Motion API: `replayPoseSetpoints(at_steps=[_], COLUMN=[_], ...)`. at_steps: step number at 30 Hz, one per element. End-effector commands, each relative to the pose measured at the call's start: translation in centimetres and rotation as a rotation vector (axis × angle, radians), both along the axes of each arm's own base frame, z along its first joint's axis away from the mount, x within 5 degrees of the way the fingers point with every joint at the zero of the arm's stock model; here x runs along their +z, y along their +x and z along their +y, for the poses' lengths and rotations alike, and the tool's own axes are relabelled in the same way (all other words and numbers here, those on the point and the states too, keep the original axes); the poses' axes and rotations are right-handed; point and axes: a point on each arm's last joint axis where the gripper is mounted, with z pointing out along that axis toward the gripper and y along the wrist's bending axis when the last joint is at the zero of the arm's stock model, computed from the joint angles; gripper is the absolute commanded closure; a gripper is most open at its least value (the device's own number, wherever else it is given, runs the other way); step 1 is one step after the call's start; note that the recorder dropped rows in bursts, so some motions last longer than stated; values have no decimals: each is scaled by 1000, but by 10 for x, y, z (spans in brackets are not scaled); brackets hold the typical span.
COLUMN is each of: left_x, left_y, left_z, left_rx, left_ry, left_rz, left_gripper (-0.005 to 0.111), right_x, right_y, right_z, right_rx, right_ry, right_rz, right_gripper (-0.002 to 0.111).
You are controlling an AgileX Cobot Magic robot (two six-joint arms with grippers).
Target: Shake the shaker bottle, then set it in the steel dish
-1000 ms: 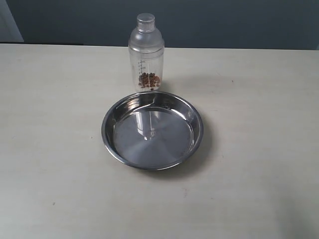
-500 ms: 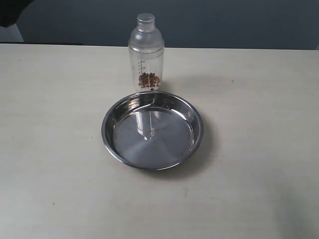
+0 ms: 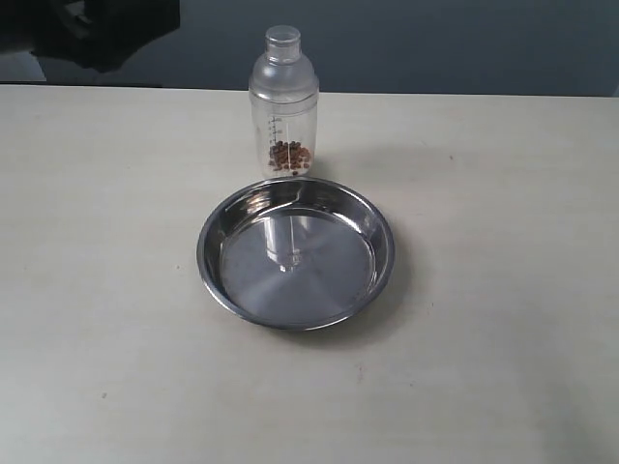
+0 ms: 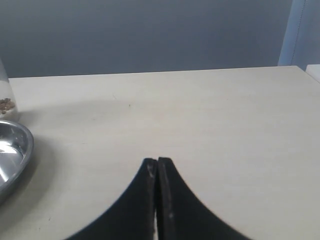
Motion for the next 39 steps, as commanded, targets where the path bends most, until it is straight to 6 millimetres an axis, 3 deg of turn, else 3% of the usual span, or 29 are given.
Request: replayPoseSetpoints(at_steps=[1,5,7,11,13,16,21,30,33,36,39], left_x=[18,38,36,22,19,21,30,31,57,114,176], left_y=[28,48,52,40,43,45,39,12,7,-6,-32], left_z=[-13,-39,-50,-58,-55,-46,-26,-12,-6,13,31], left_rx=[-141,-210,-171,-292,-208,-129,-169,-393,-312,-35,340], left_ry=[-19,5,-10,-55,-179,-308,-347,-268,-327,-281,-74], left_rz=[-95,-174,-126,-87,67,189,173,243,101,-142,-451], left_gripper=[38,62,68,82,91,88,88,89,106,106,106], right_x=[0,0,0,0,0,0,0,0,0,0,0], right_y=[0,0,0,0,0,0,0,0,0,0,0], right_z=[0,0,0,0,0,0,0,0,0,0,0], right_rx=[-1,-1,-1,-1,-1,-1,-1,-1,-1,-1,-1], right_ry=[-1,-1,-1,-1,-1,-1,-1,-1,-1,-1,-1], right_rz=[-11,-11,-11,-11,-11,-11,-11,-11,-11,-11,-11], right_gripper=[109,109,109,109,109,109,109,109,109,109,109])
